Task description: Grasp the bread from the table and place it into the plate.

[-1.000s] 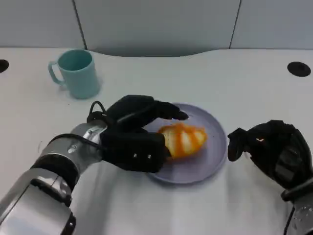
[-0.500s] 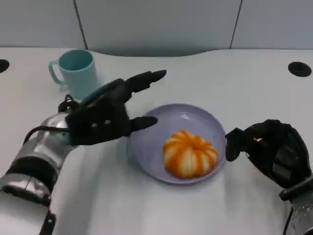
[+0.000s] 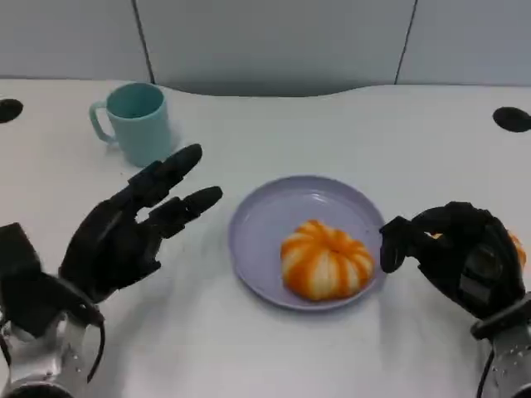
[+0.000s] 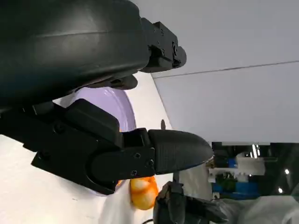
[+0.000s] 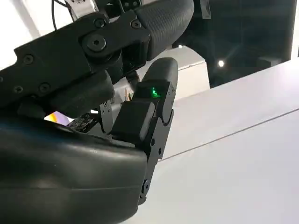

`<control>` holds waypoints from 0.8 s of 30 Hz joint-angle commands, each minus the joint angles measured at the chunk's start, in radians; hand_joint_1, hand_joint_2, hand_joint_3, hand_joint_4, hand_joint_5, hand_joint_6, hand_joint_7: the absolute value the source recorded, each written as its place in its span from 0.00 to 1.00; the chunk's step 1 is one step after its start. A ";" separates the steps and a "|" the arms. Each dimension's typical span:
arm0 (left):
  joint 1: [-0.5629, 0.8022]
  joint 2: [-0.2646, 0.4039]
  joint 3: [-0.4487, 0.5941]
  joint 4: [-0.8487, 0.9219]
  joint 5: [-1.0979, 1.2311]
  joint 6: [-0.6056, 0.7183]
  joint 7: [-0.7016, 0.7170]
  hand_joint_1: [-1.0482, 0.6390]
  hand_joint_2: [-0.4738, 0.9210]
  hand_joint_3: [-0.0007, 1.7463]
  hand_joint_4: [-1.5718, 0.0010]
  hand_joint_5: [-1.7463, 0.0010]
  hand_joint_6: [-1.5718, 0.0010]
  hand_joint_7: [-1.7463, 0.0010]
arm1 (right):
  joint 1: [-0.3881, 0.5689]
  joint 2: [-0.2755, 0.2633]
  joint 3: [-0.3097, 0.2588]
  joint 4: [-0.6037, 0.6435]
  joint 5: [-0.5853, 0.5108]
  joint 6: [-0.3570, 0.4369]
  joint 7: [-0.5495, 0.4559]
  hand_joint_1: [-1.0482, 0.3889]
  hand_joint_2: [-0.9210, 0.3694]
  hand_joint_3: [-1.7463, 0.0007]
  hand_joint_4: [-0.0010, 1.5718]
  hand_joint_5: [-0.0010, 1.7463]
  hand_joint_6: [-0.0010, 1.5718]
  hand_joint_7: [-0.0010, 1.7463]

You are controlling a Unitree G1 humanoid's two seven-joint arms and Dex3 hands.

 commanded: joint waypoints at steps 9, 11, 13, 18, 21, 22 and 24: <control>0.223 -0.102 0.106 -0.112 -0.069 0.073 0.058 0.04 1.00 0.34 0.59 0.03 0.54 0.36 | 0.014 -0.083 -0.005 0.004 -0.016 0.037 -0.023 0.37 0.08 1.00 0.48 0.78 0.80 0.02; 0.208 -0.102 0.111 -0.087 -0.068 0.063 0.039 0.04 1.00 0.35 0.58 0.01 0.55 0.31 | 0.007 -0.083 -0.015 0.024 -0.007 0.033 0.000 0.38 0.07 1.00 0.48 0.78 0.79 0.02; 0.206 -0.099 0.110 -0.085 -0.068 0.079 0.031 0.04 1.00 0.35 0.58 0.00 0.55 0.29 | 0.000 -0.083 -0.023 0.039 -0.004 0.028 0.016 0.39 0.07 1.00 0.48 0.77 0.79 0.02; 0.198 -0.090 0.116 -0.086 -0.072 0.119 0.015 0.04 1.00 0.34 0.56 0.00 0.56 0.22 | -0.015 -0.079 -0.041 0.070 -0.003 0.006 0.036 0.37 0.08 1.00 0.51 0.75 0.80 0.03; 0.187 -0.087 0.118 -0.068 -0.059 0.106 0.022 0.04 1.00 0.35 0.55 0.00 0.57 0.20 | -0.018 -0.068 -0.051 0.078 -0.003 -0.009 0.033 0.37 0.08 1.00 0.52 0.74 0.80 0.03; 0.182 -0.084 0.120 -0.061 -0.058 0.111 0.018 0.04 1.00 0.35 0.55 0.00 0.57 0.19 | -0.020 -0.068 -0.051 0.081 -0.005 -0.011 0.037 0.37 0.08 1.00 0.52 0.74 0.80 0.03; 0.179 -0.079 0.121 -0.055 -0.055 0.119 0.016 0.04 1.00 0.33 0.54 0.00 0.58 0.19 | -0.024 -0.070 -0.049 0.084 -0.009 -0.006 0.044 0.37 0.08 1.00 0.51 0.75 0.79 0.03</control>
